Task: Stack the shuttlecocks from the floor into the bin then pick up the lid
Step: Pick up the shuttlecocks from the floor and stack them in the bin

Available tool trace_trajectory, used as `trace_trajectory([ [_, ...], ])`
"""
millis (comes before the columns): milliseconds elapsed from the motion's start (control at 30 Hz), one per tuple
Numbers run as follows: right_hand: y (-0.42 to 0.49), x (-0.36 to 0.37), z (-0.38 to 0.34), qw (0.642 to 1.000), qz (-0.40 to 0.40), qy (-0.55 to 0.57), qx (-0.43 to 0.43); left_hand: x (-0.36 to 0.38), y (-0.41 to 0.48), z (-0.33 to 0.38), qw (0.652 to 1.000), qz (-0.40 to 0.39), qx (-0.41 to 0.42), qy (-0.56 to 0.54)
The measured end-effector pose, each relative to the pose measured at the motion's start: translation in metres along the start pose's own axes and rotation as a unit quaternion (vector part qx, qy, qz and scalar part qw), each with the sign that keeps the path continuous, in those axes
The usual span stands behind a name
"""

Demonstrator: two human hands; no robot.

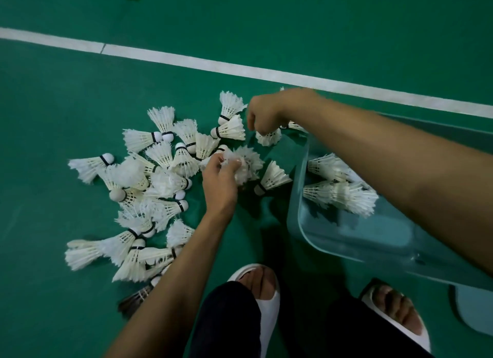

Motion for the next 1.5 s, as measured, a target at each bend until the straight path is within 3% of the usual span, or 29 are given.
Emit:
trace_trajectory([
  [100, 0.004, 0.017, 0.004, 1.0, -0.007, -0.003, 0.025, -0.004, -0.001, 0.005, 0.988, 0.029, -0.086, -0.122],
  [167, 0.0, 0.016, 0.006, 0.999, 0.04, 0.027, 0.018, -0.005, -0.004, 0.009, 0.978, 0.03, -0.115, -0.171],
  [267, -0.022, -0.004, 0.008, 0.979, 0.189, 0.083, 0.006, -0.004, -0.01, 0.02, 0.97, 0.005, -0.126, -0.21],
  [367, -0.068, -0.034, 0.009, 0.933, 0.341, 0.113, 0.017, 0.002, -0.022, 0.041, 0.961, -0.015, -0.122, -0.246],
  [467, -0.116, -0.051, 0.019, 0.887, 0.425, 0.179, 0.017, 0.015, -0.04, 0.07, 0.955, -0.066, -0.098, -0.273],
  [633, -0.175, -0.037, 0.034, 0.837, 0.374, 0.395, -0.053, 0.051, -0.08, 0.115, 0.961, -0.161, 0.018, -0.223],
  [800, -0.226, -0.004, 0.08, 0.79, 0.39, 0.471, 0.033, 0.094, -0.119, 0.127, 0.969, -0.209, 0.1, -0.082],
  [933, -0.264, 0.033, 0.124, 0.825, 0.38, 0.378, 0.178, 0.134, -0.137, 0.111, 0.956, -0.275, 0.097, 0.037],
  [1033, -0.285, 0.068, 0.151, 0.807, 0.361, 0.365, 0.292, 0.157, -0.136, 0.09, 0.935, -0.294, 0.101, 0.171],
  [1100, -0.29, 0.09, 0.16, 0.818, 0.322, 0.338, 0.336, 0.167, -0.133, 0.074, 0.921, -0.297, 0.091, 0.236],
  [1333, -0.264, 0.13, 0.18, 0.872, 0.234, 0.206, 0.376, 0.173, -0.11, 0.038, 0.891, -0.269, 0.034, 0.365],
  [1500, -0.239, 0.145, 0.177, 0.901, 0.124, 0.211, 0.357, 0.169, -0.106, 0.032, 0.883, -0.265, -0.01, 0.386],
])
Point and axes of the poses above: each hand's wrist, its own y-axis towards the middle knuckle, its own x-axis out of the palm, z = x × y, the point moved 6 cm from there along y, towards the middle knuckle, and after that the axes turned 9 degrees about -x, right-handed, at the moved point
